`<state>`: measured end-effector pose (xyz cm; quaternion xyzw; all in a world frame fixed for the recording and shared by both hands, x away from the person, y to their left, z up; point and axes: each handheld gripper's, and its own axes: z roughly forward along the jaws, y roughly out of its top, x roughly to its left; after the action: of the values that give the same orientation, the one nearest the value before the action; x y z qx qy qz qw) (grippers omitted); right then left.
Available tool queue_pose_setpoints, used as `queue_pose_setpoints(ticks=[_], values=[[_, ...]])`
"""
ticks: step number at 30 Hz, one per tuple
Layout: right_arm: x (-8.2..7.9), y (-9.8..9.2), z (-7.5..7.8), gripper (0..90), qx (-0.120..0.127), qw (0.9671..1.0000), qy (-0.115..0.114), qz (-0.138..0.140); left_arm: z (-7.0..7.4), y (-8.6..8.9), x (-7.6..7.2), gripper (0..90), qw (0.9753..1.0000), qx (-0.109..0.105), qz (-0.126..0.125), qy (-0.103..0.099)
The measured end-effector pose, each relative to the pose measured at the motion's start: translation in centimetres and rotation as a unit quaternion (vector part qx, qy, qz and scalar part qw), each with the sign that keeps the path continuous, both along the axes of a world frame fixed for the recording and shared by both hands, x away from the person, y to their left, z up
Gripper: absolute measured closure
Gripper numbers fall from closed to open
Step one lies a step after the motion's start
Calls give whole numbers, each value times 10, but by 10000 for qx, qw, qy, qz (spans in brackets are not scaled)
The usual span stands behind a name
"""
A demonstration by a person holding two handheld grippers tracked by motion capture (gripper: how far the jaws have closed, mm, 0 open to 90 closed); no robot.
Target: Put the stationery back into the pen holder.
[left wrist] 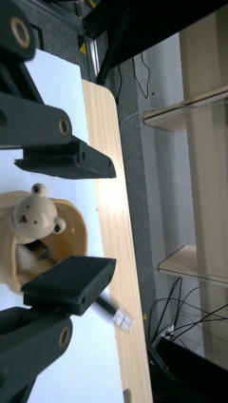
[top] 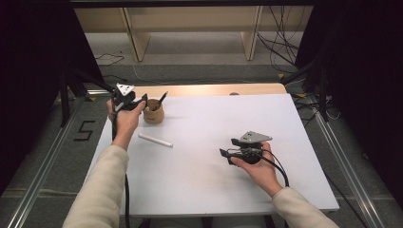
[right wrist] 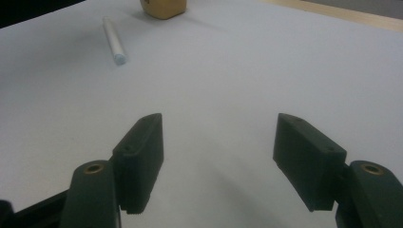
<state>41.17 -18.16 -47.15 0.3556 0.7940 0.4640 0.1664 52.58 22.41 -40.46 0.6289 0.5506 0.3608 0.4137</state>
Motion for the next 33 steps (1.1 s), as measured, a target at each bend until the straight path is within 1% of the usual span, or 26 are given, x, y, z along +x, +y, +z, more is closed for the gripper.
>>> queue_pose_setpoints(ticks=[2,4,7,9,12,15,16,18,21,26,33], values=[[0,0,0,347,8,10000,-7,-27,2,0,-5,475,10000,-8,-61,40],[0,-1,1,347,7,10000,-3,-32,3,-1,-10,447,9999,-74,-123,93],[0,-1,1,346,-4,10000,-5,-31,5,-3,-21,416,9995,-112,-260,122],[0,-2,2,346,-3,10000,-6,-50,7,-5,-29,397,9991,-131,-375,167],[1,-2,2,345,-1,10000,-6,-68,9,-9,-43,373,9982,-95,-544,215],[1,-3,2,345,-16,10000,-9,-88,8,-13,-56,355,9969,-169,-727,248],[1,-3,2,345,-12,10000,-8,-86,7,-14,-60,353,9964,-194,-790,250],[1,-3,2,344,-22,10000,11,-77,4,-15,-67,348,9956,-161,-872,304],[2,-4,2,343,-40,10000,20,-70,-2,-17,-78,343,9949,-146,-947,298],[3,-5,2,341,-40,9999,56,-98,-12,-21,-100,332,9933,-206,-1090,320],[5,-10,4,333,-51,9997,176,-140,-31,-34,-132,330,9887,-150,-1426,431]])
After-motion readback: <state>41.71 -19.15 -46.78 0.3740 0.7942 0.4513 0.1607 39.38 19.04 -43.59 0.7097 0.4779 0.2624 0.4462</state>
